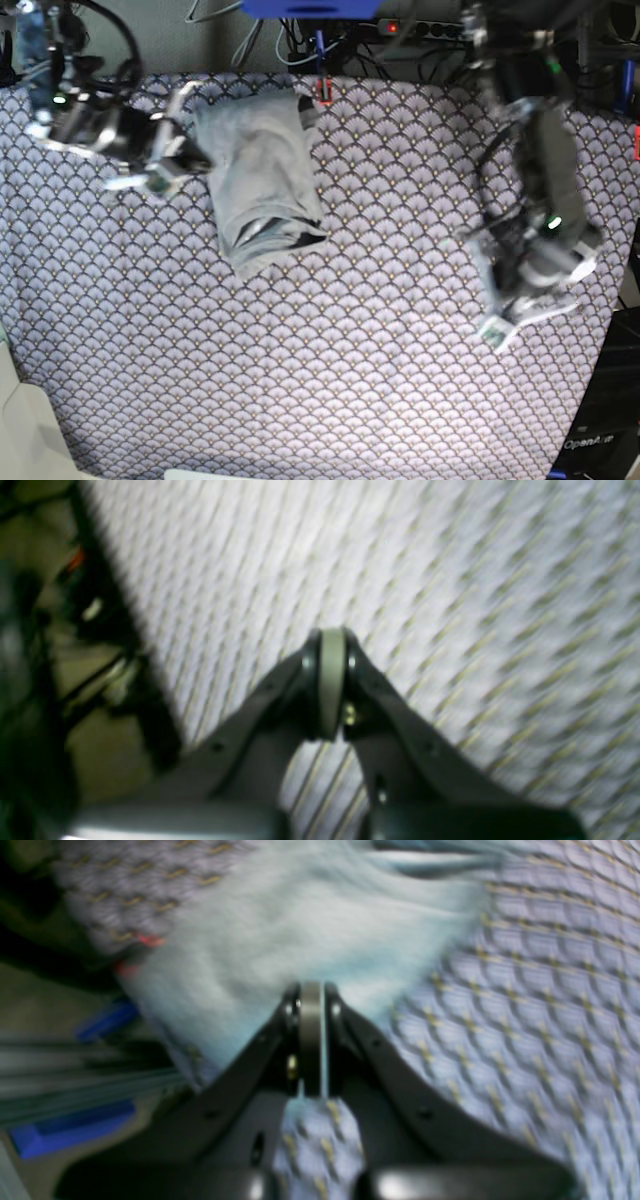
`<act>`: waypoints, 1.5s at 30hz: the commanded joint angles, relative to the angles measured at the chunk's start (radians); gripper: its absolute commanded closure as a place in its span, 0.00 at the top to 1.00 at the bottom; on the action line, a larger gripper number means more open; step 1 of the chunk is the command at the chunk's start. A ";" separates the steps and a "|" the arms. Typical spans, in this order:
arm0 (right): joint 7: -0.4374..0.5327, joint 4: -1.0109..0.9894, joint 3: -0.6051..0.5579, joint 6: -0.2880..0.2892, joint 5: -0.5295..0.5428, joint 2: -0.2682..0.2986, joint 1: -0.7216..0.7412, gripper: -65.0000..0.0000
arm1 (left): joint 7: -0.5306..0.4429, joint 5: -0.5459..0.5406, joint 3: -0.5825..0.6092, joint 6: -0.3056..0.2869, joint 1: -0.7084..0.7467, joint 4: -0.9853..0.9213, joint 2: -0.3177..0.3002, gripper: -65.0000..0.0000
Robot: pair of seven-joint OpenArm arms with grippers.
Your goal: Fold the T-shirt properly
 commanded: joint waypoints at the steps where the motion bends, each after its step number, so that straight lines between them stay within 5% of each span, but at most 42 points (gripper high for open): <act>1: 0.016 0.015 0.051 0.003 0.011 0.017 -0.002 0.00 | -0.012 -0.014 -0.010 -0.001 0.019 0.023 -0.022 0.00; 5: 0.022 0.015 0.282 0.003 0.010 0.057 -0.112 0.00 | -0.012 -0.002 -0.072 -0.001 0.174 0.048 -0.113 0.00; 11: 0.025 0.006 0.524 0.003 -0.073 0.048 -0.276 0.00 | -0.103 0.009 -0.175 -0.001 0.381 0.042 -0.150 0.00; 16: 0.038 -0.028 0.624 0.003 -0.273 -0.077 -0.368 0.00 | -0.249 0.135 -0.175 -0.001 0.559 0.034 -0.140 0.00; 25: 0.305 -0.238 0.797 0.003 -0.693 -0.373 -0.307 0.00 | -0.506 0.310 -0.146 -0.001 0.770 -0.080 -0.050 0.00; 29: 0.492 -0.416 0.895 0.003 -0.808 -0.440 -0.252 0.00 | -0.638 0.383 -0.152 -0.001 0.779 -0.225 0.002 0.00; 36: 0.714 -0.777 1.021 0.003 -0.965 -0.462 -0.151 0.00 | -0.855 0.482 -0.155 -0.001 0.739 -0.526 0.099 0.00; 45: 0.971 -1.277 1.124 0.003 -1.244 -0.431 0.001 0.00 | -1.054 0.578 -0.359 -0.001 0.385 -1.203 0.150 0.00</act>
